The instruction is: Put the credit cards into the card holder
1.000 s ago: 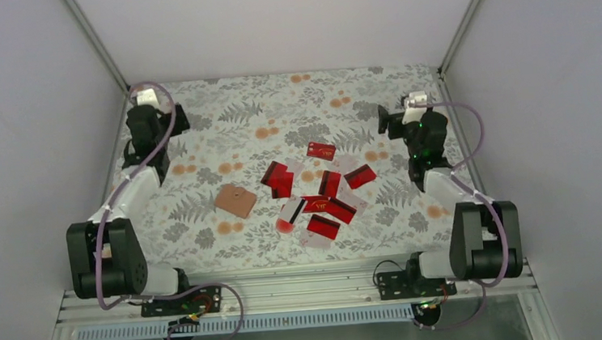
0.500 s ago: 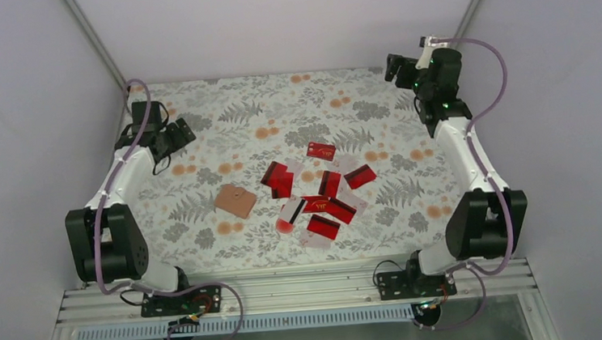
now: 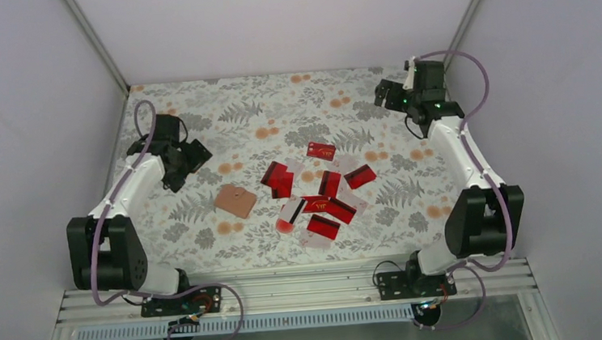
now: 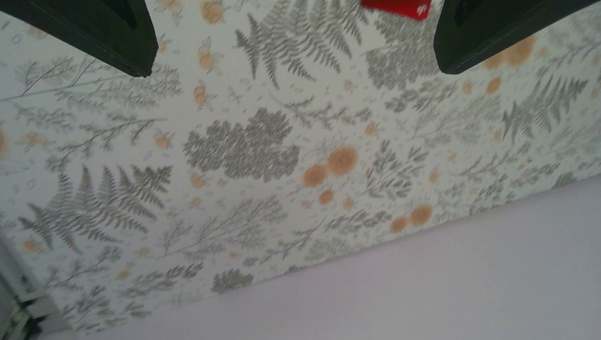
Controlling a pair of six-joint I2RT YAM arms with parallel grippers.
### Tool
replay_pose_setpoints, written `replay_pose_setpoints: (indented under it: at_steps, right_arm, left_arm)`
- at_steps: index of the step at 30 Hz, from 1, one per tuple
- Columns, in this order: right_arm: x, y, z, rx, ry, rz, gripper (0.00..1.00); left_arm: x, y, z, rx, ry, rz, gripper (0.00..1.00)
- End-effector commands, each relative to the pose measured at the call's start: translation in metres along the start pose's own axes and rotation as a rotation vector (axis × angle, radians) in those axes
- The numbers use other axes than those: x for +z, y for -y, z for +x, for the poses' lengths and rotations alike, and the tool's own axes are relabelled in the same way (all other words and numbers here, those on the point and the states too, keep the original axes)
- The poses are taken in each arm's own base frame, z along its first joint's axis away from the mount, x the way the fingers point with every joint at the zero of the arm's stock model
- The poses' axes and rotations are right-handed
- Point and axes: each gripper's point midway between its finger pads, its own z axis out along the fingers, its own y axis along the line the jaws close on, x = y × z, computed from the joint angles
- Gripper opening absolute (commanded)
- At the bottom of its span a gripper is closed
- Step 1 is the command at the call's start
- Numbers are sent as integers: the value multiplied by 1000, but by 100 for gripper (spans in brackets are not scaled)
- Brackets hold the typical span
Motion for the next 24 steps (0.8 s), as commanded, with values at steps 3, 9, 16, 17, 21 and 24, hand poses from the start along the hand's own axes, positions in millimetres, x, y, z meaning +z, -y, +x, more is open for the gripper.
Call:
replay_pose_setpoints:
  at_steps: [3,9,16,17,21,24]
  right_arm:
    - [-27,-41,28,-40,-50,-78,99]
    - [-41,-86,51,-154,-72,-133,99]
    - [-47,-104,80,-198,-126,-132,99]
    - [-47,-104,84,-203,-134,-126,99]
    - [-43,-106,97,-207,-165,-105,99]
    - [-39,-107,102,-208,-182,-94,99]
  left_arm:
    - [18,-3,43,-119,-126,-20,100]
    - [34,1,52,-164,-153,-39,100]
    - [55,7,57,-215,-197,-100,100]
    - [57,6,58,-227,-205,-117,100]
    - [66,10,64,-229,-232,-147,100]
    - [67,4,74,-232,-260,-208,100]
